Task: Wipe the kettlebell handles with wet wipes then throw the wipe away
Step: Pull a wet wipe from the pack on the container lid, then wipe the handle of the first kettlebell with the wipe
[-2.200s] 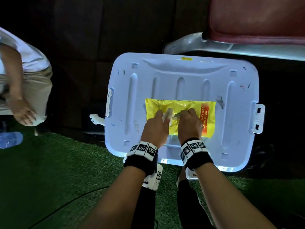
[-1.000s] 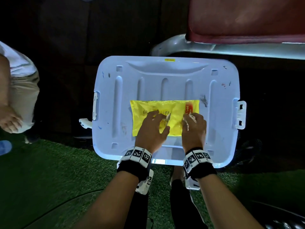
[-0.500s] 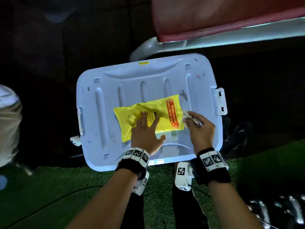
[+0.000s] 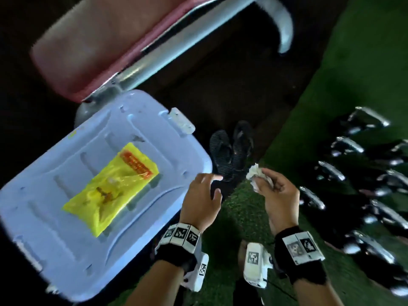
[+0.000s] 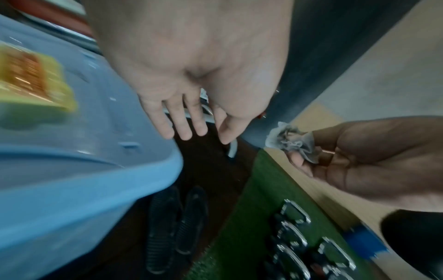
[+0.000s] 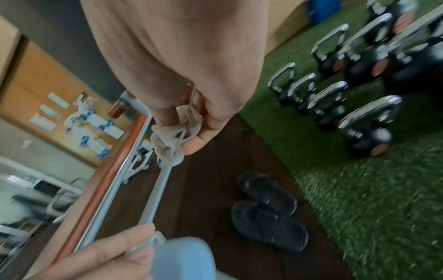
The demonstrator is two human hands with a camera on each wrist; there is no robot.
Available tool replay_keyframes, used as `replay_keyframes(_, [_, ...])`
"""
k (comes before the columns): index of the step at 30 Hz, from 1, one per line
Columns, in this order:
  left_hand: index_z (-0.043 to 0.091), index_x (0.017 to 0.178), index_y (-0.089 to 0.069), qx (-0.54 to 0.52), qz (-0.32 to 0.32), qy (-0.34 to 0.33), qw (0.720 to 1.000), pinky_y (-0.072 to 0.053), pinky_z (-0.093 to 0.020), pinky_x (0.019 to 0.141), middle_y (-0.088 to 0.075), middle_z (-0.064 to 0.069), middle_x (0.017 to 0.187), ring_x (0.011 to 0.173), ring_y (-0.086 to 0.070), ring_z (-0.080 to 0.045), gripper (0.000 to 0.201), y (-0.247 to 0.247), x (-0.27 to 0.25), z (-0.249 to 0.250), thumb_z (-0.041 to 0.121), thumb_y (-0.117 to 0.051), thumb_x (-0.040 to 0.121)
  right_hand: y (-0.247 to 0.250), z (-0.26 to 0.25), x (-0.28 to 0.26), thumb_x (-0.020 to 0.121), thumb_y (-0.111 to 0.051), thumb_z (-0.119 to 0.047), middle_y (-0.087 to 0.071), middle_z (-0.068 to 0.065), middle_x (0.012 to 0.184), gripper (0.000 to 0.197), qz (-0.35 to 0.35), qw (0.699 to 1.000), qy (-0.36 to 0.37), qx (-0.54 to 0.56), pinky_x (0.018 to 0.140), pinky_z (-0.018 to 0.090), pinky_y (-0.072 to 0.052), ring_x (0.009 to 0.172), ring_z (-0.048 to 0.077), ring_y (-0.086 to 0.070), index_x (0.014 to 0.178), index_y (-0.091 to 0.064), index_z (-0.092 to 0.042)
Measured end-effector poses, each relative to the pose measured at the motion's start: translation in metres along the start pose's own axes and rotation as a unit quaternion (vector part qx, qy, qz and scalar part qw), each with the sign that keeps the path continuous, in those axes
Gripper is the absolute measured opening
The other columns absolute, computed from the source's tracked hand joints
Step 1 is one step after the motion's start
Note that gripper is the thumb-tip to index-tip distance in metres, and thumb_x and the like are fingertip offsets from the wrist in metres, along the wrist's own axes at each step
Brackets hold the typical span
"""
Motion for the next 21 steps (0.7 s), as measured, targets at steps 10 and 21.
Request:
replay_keyframes(10, [0.017,0.131,-0.063,0.055,-0.211,-0.049,0.975,-0.054,-0.033,0.094,-0.066,-0.008,0.124,0.102,-0.069,-0.018,0.039,-0.263,0.054,0.074,0.007,-0.064,0.093,0.261,0.116,0.073,0.083,-0.077,-0.013,-0.076,-0.009,0.095,0.03,0.183,0.983,-0.022,0.011,0.063,0.022,-0.057,0.081,0.007,-0.074,0.099,-0.072,-0.038])
replay_keyframes(21, [0.016,0.146,-0.048,0.079,-0.245,-0.054,0.965,-0.054,-0.034,0.098,-0.058,-0.007,0.142,0.119,-0.064,-0.022,0.069,-0.485,0.139,-0.008,0.027,-0.08,0.086,0.333,0.27,0.151,0.083,-0.072,-0.018,-0.067,-0.017,0.103,0.038,0.189,0.978,0.03,-0.079,0.074,0.037,-0.06,0.088,0.01,-0.07,0.1,-0.073,-0.052])
Point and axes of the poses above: each hand's wrist, its own x-axis towards the middle knuckle, its own y-axis out of the back of the hand, z = x × y, the point moved 6 cm from there along x, towards the middle knuckle
